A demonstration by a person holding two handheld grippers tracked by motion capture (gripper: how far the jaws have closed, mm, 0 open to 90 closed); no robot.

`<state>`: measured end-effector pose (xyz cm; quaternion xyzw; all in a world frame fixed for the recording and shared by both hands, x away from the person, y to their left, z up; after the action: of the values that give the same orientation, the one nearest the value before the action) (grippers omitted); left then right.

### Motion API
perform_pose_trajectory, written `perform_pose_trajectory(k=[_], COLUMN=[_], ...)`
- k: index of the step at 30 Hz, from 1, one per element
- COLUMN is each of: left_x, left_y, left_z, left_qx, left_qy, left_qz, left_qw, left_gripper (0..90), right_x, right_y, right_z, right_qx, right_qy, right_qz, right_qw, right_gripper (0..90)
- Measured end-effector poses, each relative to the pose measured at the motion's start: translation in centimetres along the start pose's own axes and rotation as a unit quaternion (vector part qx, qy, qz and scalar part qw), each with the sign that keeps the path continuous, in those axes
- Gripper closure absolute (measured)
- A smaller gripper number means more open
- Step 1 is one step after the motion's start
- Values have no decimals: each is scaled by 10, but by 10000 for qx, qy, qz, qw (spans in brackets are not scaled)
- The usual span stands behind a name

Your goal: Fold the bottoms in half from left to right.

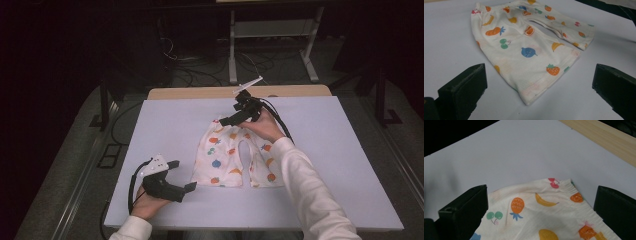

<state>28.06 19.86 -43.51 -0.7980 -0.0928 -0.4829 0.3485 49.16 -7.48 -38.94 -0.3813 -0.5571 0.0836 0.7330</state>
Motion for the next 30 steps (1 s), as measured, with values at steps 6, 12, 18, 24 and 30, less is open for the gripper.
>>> perform_pose_trajectory(k=[6, 12, 18, 24, 30], left_x=[0, 1, 1, 0, 1], left_y=[1, 3, 2, 3, 6], left_z=[0, 0, 0, 0, 0], left_qx=[18, 6, 10, -10, -30], left_qy=[9, 18, 32, 53, 66], left_qz=[16, 18, 19, 51, 70], left_qw=[10000, 10000, 10000, 10000, 9999], left_gripper=[0, 0, 0, 0, 0], right_x=[7, 7, 8, 3, -2], right_y=[7, 19, 29, 37, 49], right_z=[-8, -18, -22, -31, -40], right_qx=[-25, -14, -38, -87, 1], right_qy=[49, 175, 157, 269, 399], right_qz=[21, 48, 53, -85, 11], right_qw=[10000, 9998, 9999, 9996, 9992], right_gripper=[0, 0, 2, 45, 82])
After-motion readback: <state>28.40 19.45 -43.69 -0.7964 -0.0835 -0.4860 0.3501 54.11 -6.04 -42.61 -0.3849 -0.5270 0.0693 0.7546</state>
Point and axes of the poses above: each handheld gripper's, and its own axes: y roughly forward along the jaws, x roughly out of its top, z roughly to its left, the point moved 2 cm from there along y, roughly forward along the jaws, and after that the axes turned 9 degrees about -y, right-handed, at the moved point
